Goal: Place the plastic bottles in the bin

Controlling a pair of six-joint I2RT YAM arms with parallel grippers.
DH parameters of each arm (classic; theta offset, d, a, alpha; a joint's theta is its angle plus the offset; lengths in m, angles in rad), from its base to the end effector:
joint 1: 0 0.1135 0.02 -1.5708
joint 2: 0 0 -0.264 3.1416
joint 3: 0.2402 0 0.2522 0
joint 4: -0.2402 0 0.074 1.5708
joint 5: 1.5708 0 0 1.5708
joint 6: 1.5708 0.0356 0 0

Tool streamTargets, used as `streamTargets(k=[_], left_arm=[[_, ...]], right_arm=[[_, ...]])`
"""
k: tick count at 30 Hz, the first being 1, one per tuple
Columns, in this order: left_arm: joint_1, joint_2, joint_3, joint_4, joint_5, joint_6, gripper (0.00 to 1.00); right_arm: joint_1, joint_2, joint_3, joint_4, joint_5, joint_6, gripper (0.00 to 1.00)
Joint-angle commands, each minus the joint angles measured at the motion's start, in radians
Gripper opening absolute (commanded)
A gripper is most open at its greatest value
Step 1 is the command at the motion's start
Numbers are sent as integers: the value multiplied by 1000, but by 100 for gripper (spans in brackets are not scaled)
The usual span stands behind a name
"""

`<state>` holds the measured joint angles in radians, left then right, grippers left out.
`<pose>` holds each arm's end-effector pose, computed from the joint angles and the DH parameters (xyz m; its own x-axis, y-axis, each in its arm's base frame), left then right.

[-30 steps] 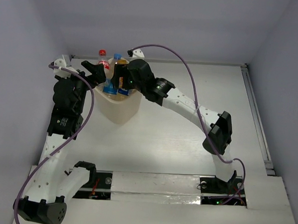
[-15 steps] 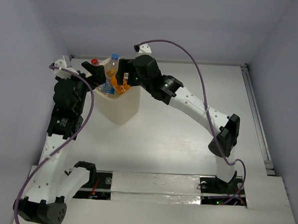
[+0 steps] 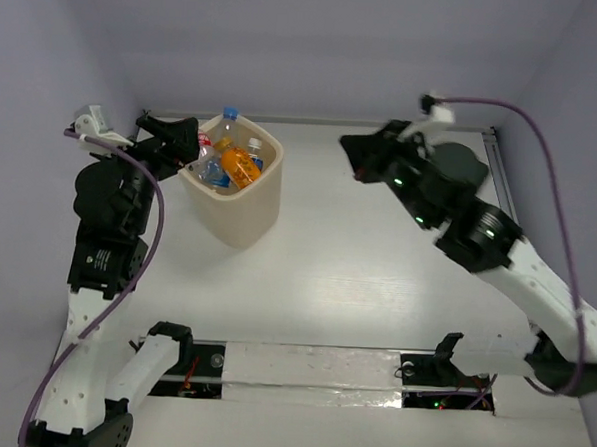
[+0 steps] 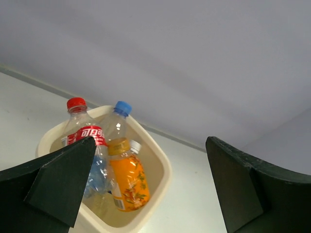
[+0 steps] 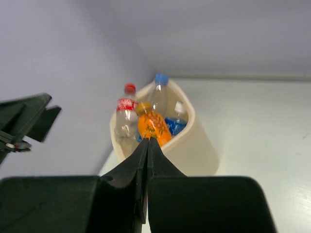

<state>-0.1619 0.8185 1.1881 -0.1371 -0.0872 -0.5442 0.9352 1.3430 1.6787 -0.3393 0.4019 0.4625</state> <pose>0.1514 -0.0216 0.4759 0.1547 -0.5479 -0.8221 0.1836 0.8336 -0.5210 0.1766 0.2160 0.5076 -0.2287 0.3816 -0.8956 -0.4540 0.7720 0.4449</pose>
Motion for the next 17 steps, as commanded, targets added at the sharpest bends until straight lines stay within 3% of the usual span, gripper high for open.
streamTargets(k=[1, 2, 5, 6, 9, 17], left_arm=[[-4, -68, 76, -70, 18, -51, 99], [-4, -85, 88, -93, 20, -49, 99], [-4, -102, 169, -202, 9, -53, 99], [-4, -107, 200, -219, 18, -50, 99], [-4, -124, 228, -277, 50, -43, 99], [-4, -147, 168, -332, 135, -46, 99]], right_arm=[[-4, -285, -202, 80, 147, -27, 2], [-4, -342, -242, 59, 211, -24, 6], [-4, -537, -361, -21, 337, 1, 46], [-4, -576, -381, -41, 354, 8, 69], [-4, -666, -427, -113, 406, 41, 89], [-4, -682, -462, -142, 362, 65, 93]])
